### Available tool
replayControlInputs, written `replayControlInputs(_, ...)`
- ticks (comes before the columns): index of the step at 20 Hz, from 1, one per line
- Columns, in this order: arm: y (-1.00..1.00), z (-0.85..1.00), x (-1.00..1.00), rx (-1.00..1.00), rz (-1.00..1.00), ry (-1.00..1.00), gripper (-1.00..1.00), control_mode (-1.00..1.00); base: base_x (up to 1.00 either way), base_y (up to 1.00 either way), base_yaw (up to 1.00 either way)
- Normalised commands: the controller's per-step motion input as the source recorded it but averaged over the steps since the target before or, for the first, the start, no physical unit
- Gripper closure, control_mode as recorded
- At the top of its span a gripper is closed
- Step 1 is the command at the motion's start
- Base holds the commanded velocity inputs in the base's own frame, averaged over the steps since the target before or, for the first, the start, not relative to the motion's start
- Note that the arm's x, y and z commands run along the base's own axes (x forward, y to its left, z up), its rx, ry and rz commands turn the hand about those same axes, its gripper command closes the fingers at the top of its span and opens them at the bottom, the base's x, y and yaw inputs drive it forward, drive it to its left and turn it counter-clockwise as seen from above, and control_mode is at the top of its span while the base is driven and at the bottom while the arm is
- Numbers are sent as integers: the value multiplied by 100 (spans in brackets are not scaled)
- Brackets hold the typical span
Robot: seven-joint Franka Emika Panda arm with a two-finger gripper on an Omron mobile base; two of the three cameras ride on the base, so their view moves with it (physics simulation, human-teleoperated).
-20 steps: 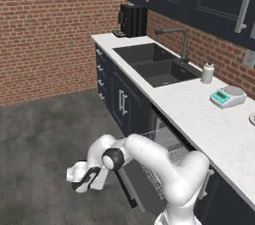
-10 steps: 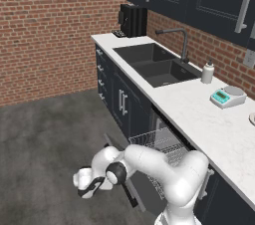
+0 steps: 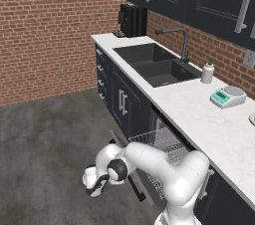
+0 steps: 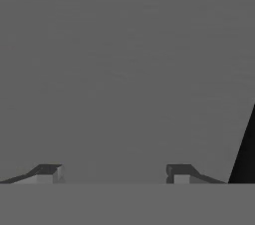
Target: Pick up the cup and bowl from the counter, place them in the dishwasher, and close the dishwasher door.
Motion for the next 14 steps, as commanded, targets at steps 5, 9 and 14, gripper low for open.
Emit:
replayControlInputs(5, -100, 23, -15, -12, 0, -2, -100, -100, 0, 0, 0)
replayControlInputs(9, -100, 8, -3, -10, 0, 0, -100, -100, 0, 0, 0)
replayControlInputs(14, -100, 0, 0, -10, 0, 0, -100, -100, 0, 0, 0)
